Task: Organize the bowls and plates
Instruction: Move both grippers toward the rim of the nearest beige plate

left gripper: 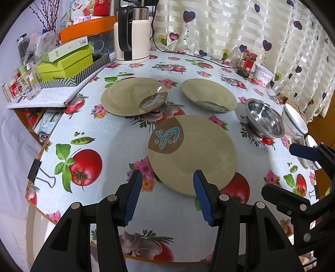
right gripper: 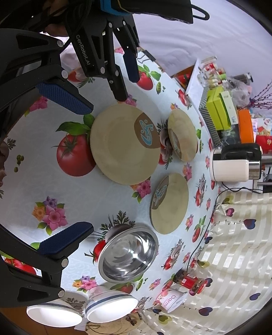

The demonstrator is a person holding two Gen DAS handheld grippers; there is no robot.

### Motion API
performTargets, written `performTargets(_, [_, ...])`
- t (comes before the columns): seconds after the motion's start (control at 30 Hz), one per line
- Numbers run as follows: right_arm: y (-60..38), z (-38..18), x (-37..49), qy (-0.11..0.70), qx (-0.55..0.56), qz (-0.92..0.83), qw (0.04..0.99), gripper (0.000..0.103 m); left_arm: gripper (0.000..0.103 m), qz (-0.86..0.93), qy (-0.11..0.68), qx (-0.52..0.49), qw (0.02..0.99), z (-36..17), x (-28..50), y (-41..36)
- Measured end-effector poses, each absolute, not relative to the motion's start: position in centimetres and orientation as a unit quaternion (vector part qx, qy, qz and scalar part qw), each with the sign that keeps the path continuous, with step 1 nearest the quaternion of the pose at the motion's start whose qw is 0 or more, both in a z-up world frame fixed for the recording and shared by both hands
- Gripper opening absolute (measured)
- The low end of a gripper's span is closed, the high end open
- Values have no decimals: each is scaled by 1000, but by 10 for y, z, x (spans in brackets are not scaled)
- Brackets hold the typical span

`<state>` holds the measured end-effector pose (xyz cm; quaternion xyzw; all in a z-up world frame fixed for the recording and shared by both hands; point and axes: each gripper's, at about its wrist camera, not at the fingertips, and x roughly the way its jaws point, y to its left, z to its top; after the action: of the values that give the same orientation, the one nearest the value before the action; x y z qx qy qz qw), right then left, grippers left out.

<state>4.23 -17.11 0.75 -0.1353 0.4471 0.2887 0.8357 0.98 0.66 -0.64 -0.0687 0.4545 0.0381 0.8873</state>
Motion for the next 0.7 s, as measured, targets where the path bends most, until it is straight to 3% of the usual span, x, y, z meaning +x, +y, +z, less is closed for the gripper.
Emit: performTargets(0.7, [-157, 3, 58, 454, -146, 300, 826, 103, 52, 27, 455, -88, 886, -9, 21, 20])
